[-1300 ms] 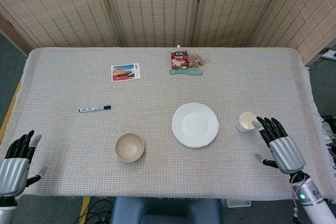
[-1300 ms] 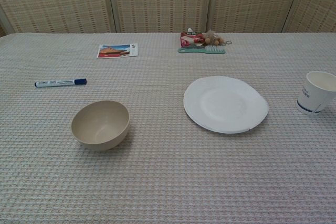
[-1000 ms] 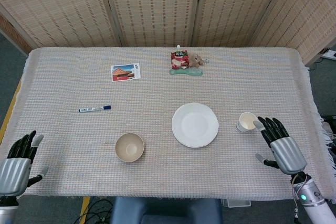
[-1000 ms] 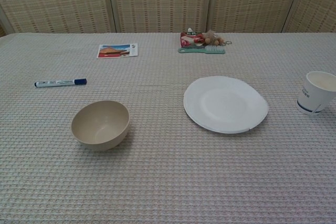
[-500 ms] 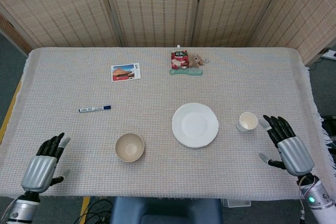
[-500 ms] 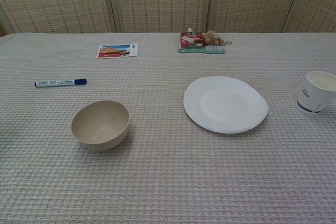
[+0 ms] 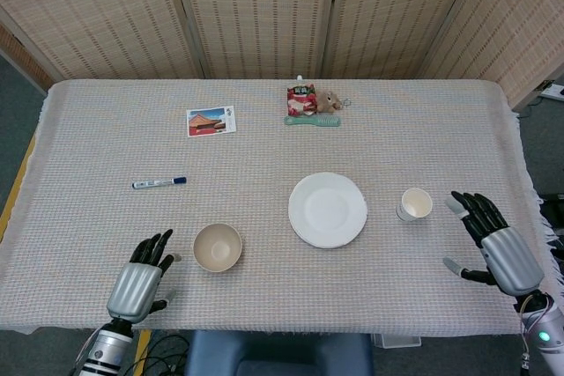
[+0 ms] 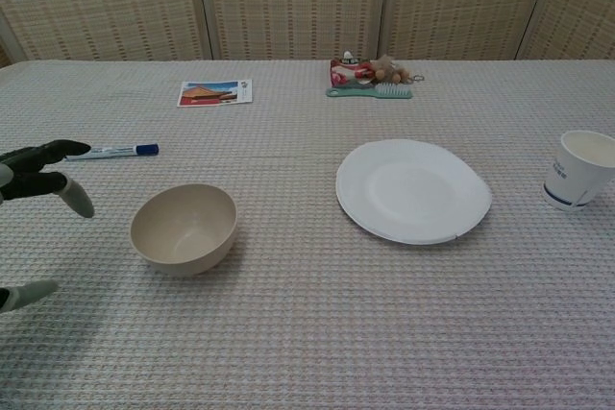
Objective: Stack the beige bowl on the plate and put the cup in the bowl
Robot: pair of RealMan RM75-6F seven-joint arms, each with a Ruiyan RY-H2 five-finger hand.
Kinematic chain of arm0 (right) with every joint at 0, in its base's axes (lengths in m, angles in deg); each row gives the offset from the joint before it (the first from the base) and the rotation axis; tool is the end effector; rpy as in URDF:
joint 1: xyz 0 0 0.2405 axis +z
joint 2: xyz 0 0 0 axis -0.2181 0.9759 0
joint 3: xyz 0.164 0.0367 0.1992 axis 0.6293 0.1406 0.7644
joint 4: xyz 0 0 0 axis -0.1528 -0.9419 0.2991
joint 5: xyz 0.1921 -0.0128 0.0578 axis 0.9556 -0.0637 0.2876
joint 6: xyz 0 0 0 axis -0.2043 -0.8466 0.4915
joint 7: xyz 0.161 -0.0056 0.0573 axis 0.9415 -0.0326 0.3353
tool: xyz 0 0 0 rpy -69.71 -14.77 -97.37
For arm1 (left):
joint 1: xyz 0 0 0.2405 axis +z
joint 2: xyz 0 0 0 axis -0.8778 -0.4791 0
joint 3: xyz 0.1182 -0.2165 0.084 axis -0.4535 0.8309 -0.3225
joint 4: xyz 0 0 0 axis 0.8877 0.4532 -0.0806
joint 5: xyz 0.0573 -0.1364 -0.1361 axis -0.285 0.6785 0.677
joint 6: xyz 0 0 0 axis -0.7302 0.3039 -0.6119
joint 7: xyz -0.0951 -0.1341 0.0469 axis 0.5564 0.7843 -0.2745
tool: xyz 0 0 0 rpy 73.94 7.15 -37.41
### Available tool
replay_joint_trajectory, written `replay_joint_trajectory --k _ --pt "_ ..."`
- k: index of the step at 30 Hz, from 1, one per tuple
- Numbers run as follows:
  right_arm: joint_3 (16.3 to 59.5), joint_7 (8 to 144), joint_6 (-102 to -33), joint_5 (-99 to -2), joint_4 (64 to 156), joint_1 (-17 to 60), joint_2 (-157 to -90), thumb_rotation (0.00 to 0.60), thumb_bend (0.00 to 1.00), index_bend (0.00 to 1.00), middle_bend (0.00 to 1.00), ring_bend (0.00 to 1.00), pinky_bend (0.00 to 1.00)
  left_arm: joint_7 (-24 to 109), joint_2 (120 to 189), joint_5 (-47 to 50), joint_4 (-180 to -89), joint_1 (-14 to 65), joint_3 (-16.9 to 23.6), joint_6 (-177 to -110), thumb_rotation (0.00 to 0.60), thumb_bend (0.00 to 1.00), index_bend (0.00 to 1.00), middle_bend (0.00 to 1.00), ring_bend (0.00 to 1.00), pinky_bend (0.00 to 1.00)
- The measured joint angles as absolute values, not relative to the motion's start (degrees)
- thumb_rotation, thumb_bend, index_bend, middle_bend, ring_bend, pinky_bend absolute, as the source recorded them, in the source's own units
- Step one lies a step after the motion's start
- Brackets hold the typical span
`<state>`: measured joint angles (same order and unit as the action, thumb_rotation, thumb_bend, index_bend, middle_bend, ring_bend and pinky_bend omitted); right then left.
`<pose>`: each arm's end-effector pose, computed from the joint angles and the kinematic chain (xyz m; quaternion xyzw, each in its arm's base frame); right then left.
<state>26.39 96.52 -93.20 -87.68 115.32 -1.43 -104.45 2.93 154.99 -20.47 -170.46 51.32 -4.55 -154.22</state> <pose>-0.2922 -0.2245 0.1693 0.6572 -0.3630 0.4899 0.4431 -0.1928 0.2021 0.0260 -0.7031 -0.3764 -0.3441 0.4956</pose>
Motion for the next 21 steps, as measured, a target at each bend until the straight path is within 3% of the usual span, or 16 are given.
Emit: replay_joint_trajectory --k 8,21 --pt "25.49 99.47 -93.96 -89.38 114.41 -1.04 -103.75 0.6 0.21 0.0 0.0 0.0 0.0 -3.11 162.26 -15.98 -169.02 47.88 -2.03 -152.22 0.6 0.28 0.38 0.0 0.0 0.14" --pt "25.04 100.93 -95.75 -89.87 114.33 -1.58 -102.9 0.6 0.21 0.0 0.0 0.0 0.0 -4.15 166.98 -15.56 -164.27 44.59 -1.42 -151.82 0.6 0.3 0.45 0.0 0.0 0.14"
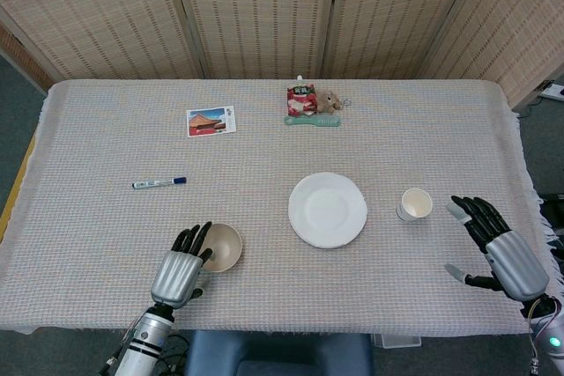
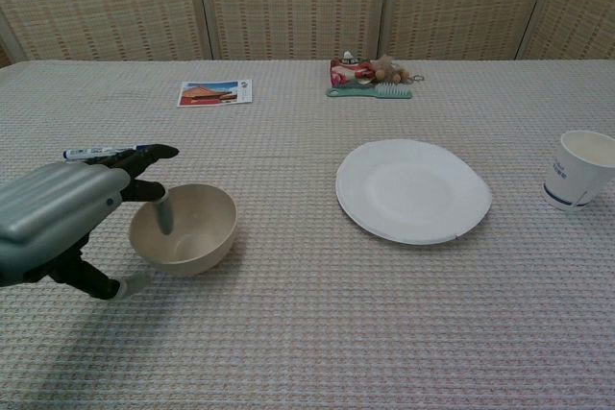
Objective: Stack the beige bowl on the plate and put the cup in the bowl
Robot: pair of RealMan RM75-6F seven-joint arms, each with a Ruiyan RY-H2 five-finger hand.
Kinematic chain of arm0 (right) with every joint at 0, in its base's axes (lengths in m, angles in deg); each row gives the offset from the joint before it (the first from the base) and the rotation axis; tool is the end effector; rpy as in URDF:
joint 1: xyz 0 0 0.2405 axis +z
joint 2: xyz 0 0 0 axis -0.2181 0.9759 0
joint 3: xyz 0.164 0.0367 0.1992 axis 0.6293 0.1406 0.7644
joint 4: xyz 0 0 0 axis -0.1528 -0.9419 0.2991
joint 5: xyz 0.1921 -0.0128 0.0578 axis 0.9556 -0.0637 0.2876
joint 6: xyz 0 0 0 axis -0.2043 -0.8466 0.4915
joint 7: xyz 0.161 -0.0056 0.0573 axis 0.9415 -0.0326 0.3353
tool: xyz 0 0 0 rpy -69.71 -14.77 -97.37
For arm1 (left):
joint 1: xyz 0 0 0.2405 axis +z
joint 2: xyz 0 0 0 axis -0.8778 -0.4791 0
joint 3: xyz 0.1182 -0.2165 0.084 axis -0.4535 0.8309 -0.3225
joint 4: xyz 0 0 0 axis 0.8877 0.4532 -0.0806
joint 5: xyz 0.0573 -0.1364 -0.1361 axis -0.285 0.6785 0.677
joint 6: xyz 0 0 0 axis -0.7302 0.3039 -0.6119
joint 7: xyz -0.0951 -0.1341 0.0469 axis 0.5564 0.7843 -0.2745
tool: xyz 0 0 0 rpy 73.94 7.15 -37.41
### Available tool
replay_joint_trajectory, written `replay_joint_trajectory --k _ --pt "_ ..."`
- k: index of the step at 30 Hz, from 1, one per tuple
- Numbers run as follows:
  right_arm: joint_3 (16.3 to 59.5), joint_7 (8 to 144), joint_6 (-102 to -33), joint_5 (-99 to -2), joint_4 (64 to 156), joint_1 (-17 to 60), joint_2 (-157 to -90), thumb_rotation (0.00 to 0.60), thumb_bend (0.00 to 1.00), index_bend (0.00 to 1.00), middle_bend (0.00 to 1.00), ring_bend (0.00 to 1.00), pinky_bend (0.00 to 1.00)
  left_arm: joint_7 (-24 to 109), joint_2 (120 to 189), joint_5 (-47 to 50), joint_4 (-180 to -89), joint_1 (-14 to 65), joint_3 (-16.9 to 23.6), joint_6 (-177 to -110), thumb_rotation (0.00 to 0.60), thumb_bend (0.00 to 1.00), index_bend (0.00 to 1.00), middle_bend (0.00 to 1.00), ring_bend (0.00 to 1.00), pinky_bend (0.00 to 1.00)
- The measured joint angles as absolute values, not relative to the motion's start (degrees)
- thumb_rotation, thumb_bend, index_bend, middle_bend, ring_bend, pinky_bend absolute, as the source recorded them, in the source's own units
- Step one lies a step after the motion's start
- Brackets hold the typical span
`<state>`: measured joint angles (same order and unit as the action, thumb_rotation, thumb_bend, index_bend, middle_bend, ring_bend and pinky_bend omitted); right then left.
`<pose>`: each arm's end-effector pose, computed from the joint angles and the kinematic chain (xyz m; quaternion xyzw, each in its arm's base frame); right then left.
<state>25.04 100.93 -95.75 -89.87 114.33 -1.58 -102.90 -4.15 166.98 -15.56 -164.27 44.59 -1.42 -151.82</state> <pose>-0.2909 -0.2172 0.1787 0.6605 -0.3671 0.5038 0.4185 -0.1531 0.2287 -0.0254 -0.7229 -0.3487 -0.3559 0.4786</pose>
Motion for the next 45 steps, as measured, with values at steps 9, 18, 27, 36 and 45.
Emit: replay_joint_trajectory --k 9,18,27,36,45 --pt "25.05 101.2 -96.7 -89.96 114.35 -1.93 -102.64 0.6 0.21 0.0 0.0 0.0 0.0 -2.5 168.55 -15.35 -161.24 43.54 -1.84 -151.6 0.6 0.3 0.46 0.0 0.0 0.14" --pt "25.0 101.37 -96.7 -89.96 114.34 -1.86 -102.48 0.6 0.21 0.0 0.0 0.0 0.0 1.71 170.59 -17.29 -156.14 41.72 -1.82 -151.06 0.6 0.3 0.52 0.0 0.0 0.14" --pt "25.17 100.73 -96.63 -89.66 114.49 -1.92 -102.5 0.6 0.21 0.0 0.0 0.0 0.0 2.91 170.69 -17.4 -153.87 40.75 -1.44 -151.2 0.6 0.32 0.58 0.01 0.0 0.14" --pt "25.16 100.03 -96.07 -89.66 114.81 -1.69 -102.61 0.6 0.21 0.0 0.0 0.0 0.0 2.89 170.87 -17.23 -153.22 40.52 -1.76 -151.71 0.6 0.33 0.63 0.03 0.0 0.14" --pt "25.18 99.76 -95.54 -89.52 115.0 -1.46 -102.68 0.6 0.21 0.0 0.0 0.0 0.0 2.97 170.73 -16.59 -153.52 40.4 -2.05 -151.73 0.6 0.33 0.61 0.03 0.0 0.14"
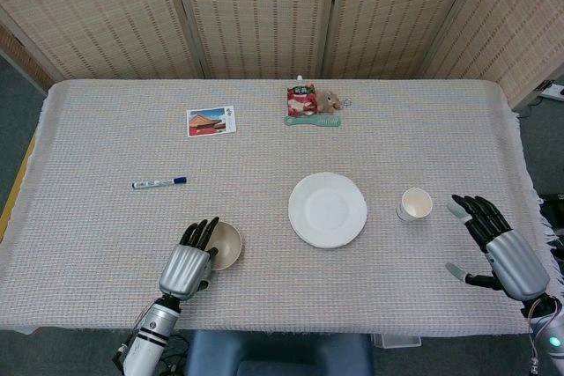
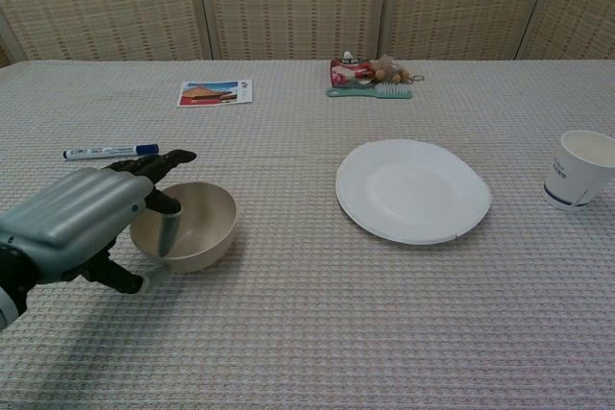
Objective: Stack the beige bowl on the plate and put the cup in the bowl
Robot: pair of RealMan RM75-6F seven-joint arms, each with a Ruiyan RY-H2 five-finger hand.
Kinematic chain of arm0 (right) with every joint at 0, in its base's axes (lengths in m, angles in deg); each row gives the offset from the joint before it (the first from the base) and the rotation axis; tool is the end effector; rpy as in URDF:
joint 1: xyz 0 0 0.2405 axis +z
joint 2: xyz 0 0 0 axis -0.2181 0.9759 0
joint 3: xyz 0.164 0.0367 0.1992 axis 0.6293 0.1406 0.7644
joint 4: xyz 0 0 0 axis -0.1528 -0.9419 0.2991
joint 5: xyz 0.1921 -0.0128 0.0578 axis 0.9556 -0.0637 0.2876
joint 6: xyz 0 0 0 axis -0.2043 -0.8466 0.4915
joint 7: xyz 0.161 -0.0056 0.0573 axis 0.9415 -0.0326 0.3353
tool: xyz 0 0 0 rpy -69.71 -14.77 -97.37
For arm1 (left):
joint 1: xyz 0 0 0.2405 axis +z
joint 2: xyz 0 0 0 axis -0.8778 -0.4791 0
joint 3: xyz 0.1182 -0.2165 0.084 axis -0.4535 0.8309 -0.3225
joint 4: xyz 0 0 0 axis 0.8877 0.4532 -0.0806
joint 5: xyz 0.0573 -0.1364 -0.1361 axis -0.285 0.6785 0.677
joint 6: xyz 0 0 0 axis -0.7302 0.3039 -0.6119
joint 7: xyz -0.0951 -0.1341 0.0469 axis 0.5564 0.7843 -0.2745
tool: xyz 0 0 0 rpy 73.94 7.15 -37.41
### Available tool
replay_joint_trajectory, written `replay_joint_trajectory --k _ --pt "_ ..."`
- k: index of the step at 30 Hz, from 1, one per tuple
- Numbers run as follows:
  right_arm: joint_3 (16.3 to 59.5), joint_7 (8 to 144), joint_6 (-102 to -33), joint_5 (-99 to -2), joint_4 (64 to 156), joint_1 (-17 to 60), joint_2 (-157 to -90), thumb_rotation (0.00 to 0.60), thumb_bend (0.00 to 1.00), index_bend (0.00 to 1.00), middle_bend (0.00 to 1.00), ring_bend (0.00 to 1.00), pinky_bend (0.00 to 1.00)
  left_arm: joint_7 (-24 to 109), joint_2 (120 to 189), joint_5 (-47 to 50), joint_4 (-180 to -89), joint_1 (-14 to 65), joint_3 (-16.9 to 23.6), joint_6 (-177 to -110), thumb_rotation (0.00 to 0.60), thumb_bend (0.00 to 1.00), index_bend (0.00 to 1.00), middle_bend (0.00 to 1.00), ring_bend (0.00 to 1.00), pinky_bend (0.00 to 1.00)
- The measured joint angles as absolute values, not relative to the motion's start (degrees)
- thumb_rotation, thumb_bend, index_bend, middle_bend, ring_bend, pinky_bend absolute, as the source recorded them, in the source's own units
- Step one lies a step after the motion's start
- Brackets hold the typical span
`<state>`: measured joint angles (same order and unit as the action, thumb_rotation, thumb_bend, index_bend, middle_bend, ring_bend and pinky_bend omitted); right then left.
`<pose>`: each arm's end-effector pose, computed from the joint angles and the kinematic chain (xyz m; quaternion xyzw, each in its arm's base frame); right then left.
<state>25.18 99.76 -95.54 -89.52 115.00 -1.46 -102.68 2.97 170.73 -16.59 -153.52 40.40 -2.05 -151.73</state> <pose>-0.2895 -0.2183 0.1793 0.6612 -0.3628 0.5014 0.4240 -0.1611 0.2465 -0.0479 -0.7299 -0.3301 -0.3671 0.4728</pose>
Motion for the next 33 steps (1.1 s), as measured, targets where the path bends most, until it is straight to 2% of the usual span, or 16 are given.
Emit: replay_joint_trajectory --k 9,24,33 --pt "25.11 99.44 -95.48 -89.62 115.14 -1.44 -102.66 0.6 0.21 0.0 0.0 0.0 0.0 2.91 170.7 -16.55 -153.36 40.32 -2.37 -152.13 0.6 0.33 0.63 0.03 0.0 0.14" --pt "25.15 99.0 -95.24 -89.37 115.4 -1.43 -102.67 0.6 0.21 0.0 0.0 0.0 0.0 4.27 170.6 -16.14 -153.01 40.03 -2.52 -151.83 0.6 0.33 0.58 0.03 0.0 0.14" --pt "25.24 99.14 -95.63 -89.43 115.21 -1.52 -102.71 0.6 0.21 0.0 0.0 0.0 0.0 4.74 171.38 -15.62 -151.31 39.94 -2.47 -151.76 0.6 0.34 0.65 0.03 0.0 0.14"
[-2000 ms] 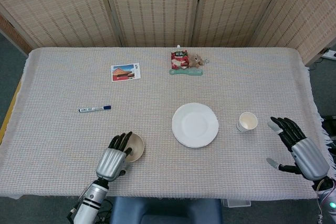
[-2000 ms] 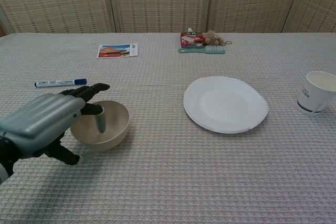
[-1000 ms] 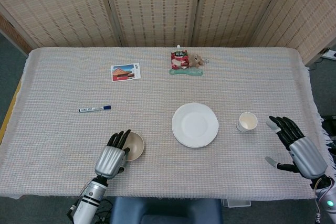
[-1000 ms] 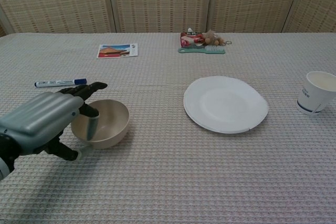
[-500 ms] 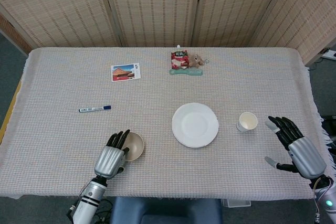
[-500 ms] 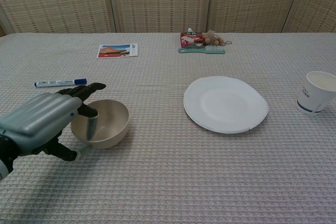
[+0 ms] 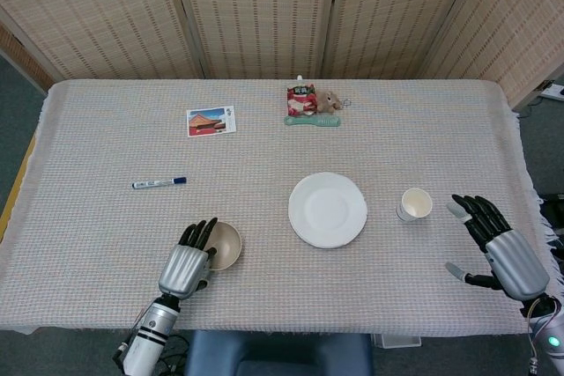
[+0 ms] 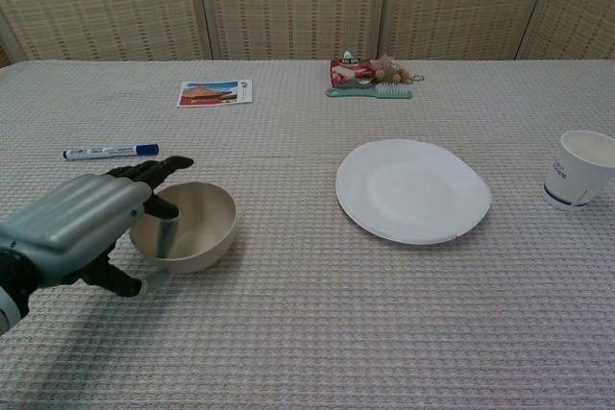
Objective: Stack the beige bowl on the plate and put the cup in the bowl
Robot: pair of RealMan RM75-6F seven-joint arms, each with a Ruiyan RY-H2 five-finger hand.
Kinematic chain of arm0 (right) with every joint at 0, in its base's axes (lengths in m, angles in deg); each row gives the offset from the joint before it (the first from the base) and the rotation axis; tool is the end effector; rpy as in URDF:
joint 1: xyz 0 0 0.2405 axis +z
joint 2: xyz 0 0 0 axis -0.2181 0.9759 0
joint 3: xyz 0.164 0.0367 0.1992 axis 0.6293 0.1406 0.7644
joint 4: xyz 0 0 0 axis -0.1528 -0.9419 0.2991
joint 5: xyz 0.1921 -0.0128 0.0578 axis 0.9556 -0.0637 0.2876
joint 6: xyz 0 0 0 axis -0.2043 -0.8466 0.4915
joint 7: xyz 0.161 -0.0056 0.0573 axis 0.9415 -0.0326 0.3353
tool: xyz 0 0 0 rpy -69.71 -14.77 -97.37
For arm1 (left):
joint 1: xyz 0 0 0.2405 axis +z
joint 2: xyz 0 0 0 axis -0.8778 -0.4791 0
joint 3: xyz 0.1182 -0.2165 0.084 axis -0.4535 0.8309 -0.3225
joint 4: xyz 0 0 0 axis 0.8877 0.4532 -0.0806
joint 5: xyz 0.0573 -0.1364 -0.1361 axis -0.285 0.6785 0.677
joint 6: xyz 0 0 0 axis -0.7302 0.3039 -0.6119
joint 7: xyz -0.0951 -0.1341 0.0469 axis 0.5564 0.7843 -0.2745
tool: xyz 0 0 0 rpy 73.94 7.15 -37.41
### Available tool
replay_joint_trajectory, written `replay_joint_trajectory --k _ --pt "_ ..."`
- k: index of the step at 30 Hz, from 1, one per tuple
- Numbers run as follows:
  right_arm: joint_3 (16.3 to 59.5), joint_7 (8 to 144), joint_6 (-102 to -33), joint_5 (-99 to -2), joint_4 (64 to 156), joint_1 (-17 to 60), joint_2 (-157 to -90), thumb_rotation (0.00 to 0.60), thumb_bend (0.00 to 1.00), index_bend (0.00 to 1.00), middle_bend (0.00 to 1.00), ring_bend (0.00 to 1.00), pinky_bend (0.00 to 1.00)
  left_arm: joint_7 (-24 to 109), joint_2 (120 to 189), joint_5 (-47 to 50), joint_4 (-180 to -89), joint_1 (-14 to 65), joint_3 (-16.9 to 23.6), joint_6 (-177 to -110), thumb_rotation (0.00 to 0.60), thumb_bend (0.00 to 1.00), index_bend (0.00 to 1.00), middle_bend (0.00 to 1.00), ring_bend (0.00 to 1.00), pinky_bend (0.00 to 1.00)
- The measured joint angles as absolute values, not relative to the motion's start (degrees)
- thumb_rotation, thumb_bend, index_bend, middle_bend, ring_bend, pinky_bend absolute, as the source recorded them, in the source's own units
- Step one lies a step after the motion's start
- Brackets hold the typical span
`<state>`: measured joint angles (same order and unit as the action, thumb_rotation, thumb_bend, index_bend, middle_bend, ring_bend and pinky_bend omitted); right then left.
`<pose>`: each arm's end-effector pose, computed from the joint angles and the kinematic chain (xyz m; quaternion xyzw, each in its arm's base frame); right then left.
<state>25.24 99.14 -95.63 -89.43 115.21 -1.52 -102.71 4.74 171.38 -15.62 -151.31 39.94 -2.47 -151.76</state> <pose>-0.2890 -0.2182 0.1793 0.6613 -0.3600 0.5009 0.4268 -0.1683 0.2489 -0.0529 -0.7283 -0.3380 -0.3619 0.4736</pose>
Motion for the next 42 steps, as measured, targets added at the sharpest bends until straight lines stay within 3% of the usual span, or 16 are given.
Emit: replay_joint_trajectory --k 13,24,42 --pt "25.18 98.89 -95.46 -89.57 115.35 -1.41 -102.74 0.6 0.21 0.0 0.0 0.0 0.0 4.6 171.18 -17.56 -151.64 40.01 -2.37 -153.91 0.6 0.33 0.66 0.04 0.0 0.14" --pt "25.44 99.08 -95.51 -89.02 115.38 -1.49 -102.68 0.6 0.21 0.0 0.0 0.0 0.0 -1.14 169.27 -19.01 -157.6 38.78 -1.38 -154.5 0.6 0.34 0.67 0.04 0.0 0.14" --pt "26.34 102.43 -97.14 -86.85 114.71 -2.73 -101.78 0.6 0.21 0.0 0.0 0.0 0.0 -9.96 169.77 -13.95 -162.52 29.12 5.12 -145.51 0.6 0.33 0.67 0.04 0.0 0.14"
